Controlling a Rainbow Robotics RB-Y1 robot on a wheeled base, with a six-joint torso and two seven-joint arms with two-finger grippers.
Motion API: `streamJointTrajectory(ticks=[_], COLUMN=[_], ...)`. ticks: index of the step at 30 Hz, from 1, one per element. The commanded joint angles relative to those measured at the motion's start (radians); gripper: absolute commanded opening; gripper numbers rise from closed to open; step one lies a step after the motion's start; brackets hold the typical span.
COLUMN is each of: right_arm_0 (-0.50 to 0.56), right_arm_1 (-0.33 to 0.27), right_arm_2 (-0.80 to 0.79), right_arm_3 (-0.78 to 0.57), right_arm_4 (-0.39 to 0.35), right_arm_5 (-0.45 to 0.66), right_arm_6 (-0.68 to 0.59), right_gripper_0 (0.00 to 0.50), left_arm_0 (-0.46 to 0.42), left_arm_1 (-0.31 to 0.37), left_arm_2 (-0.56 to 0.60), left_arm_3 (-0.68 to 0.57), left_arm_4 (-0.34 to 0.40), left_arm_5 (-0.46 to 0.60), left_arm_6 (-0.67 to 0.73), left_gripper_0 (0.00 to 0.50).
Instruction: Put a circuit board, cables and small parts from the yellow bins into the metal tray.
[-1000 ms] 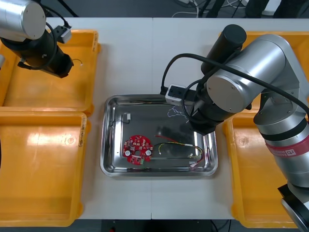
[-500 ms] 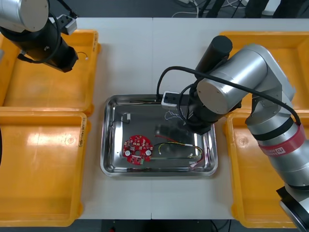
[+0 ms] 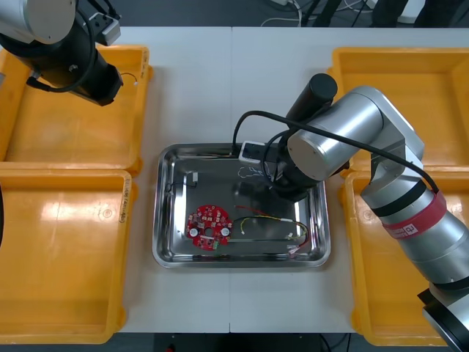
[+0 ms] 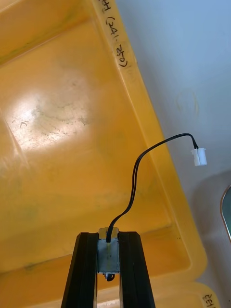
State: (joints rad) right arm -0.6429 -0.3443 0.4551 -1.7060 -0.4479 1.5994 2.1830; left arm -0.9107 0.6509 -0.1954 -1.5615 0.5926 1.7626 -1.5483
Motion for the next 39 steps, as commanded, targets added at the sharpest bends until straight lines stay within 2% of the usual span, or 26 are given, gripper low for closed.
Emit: streamJointTrajectory(ticks=[1,2,3,4,6,8,11,19,29,35,39], right_arm_0=[-0.035,-0.035,-0.035,-0.035,-0.035,-0.035,-0.035,-0.035,-0.069,-0.118,-0.127], right_arm_1=[0.028,0.028,0.031,0.030,0.033,0.033,0.034,0.033,0.024,-0.007,-0.058], right_arm_2=[0.014,0.016,0.014,0.014,0.014,0.014,0.011,-0.024,-0.141,-0.256,-0.337], right_arm_3=[0.003,0.003,0.003,0.003,0.003,0.003,0.003,-0.032,-0.188,-0.225,-0.248], right_arm_4=[0.023,0.029,0.031,0.032,0.035,0.038,0.037,0.023,-0.006,-0.109,-0.204], right_arm_5=[-0.013,-0.013,-0.013,-0.013,-0.013,-0.013,-0.013,0.040,0.320,0.320,0.320], right_arm_6=[0.035,0.037,0.037,0.037,0.038,0.037,0.037,0.034,0.015,0.000,-0.015], right_gripper_0=[0.000,0.000,0.028,0.090,0.313,0.419,0.500,0.500,0.500,0.500,0.500], left_arm_0=[0.001,0.003,0.001,0.001,0.001,0.006,0.018,0.029,0.029,0.029,0.027], left_arm_1=[-0.013,-0.014,-0.016,-0.017,-0.022,-0.023,-0.028,-0.036,-0.037,-0.037,-0.037], left_arm_2=[0.021,0.019,0.017,0.014,0.005,-0.001,-0.002,-0.025,-0.041,-0.052,-0.056], left_arm_3=[-0.072,-0.083,-0.091,-0.095,-0.114,-0.126,-0.149,-0.181,-0.189,-0.195,-0.200], left_arm_4=[0.009,0.010,0.010,0.012,0.009,0.006,0.007,-0.005,-0.002,-0.002,0.004], left_arm_5=[0.035,0.043,0.051,0.052,0.063,0.069,0.069,0.075,0.074,0.074,0.074], left_arm_6=[0.183,0.197,0.209,0.214,0.225,0.235,0.278,0.315,0.350,0.366,0.378], left_gripper_0=[0.000,0.000,0.000,0.000,0.000,0.000,0.000,0.000,0.000,0.001,0.000])
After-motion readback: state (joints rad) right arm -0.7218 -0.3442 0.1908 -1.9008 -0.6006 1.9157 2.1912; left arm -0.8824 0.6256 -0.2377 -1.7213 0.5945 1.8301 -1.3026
